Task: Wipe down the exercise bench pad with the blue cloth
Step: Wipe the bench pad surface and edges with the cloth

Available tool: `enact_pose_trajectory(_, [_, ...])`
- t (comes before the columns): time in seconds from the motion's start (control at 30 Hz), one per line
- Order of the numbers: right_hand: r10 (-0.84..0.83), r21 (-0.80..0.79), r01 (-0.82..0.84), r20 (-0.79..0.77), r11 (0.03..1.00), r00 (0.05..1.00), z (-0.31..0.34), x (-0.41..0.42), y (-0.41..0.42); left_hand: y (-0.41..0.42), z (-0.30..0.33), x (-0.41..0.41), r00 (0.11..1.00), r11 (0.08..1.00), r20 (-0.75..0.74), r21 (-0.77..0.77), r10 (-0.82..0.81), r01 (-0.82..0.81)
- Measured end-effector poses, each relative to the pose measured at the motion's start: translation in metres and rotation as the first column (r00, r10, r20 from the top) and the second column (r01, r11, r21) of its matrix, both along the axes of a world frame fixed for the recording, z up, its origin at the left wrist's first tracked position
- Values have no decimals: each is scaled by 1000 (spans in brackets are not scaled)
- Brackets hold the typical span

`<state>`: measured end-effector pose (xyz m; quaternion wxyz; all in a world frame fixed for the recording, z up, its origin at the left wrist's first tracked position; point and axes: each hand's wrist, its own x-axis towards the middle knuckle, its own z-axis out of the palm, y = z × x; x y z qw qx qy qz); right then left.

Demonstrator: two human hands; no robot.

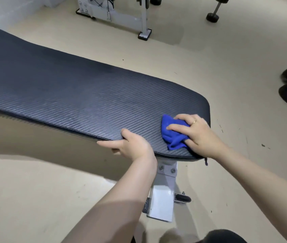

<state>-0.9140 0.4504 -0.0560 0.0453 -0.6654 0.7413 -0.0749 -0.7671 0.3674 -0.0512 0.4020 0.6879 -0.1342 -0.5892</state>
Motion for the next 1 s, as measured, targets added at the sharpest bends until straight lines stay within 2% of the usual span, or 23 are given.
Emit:
enact_pose_trajectory(0.1, [-289,-69,290,29,955,957,-3,-17,-27,2,1,-1,999,1000,-28,-17,24,-25])
enact_pose_trajectory(0.17, [-329,-111,329,19,938,944,-7,-8,-24,3,1,-2,999,999,-24,-31,27,-28])
enact_pose_trajectory(0.23, [-252,-121,257,53,959,966,-7,5,-6,4,2,-4,999,999,-25,-42,26,-27])
enact_pose_trajectory(0.37, [24,-35,-20,123,999,992,-5,15,34,6,5,-4,1000,998,8,-52,27,-27])
enact_pose_trajectory(0.43, [71,-36,-66,133,997,989,-5,-2,29,6,5,-5,999,998,20,-57,37,-36])
enact_pose_trajectory(0.47, [44,-63,-37,117,997,992,-6,-13,19,6,3,-6,999,997,28,-63,45,-43])
enact_pose_trajectory(0.57, [-216,-123,234,141,964,966,-8,-38,-19,6,-1,-7,996,993,45,-98,73,-69])
enact_pose_trajectory(0.63, [-286,-118,304,148,945,947,-7,-44,-30,6,-2,-10,993,988,58,-121,104,-97])
enact_pose_trajectory(0.73, [-199,-159,227,177,961,964,-7,-33,-10,5,-3,-15,979,979,117,-136,169,-153])
enact_pose_trajectory(0.9, [157,-165,-120,233,979,960,-8,-31,20,3,-7,-21,957,970,190,-148,219,-193])
enact_pose_trajectory(0.93, [190,-158,-158,218,975,957,-8,-42,9,4,-7,-22,952,968,207,-158,227,-196])
enact_pose_trajectory(1.0, [126,-168,-97,173,981,977,-8,-64,-26,5,-8,-24,938,963,252,-184,238,-195])
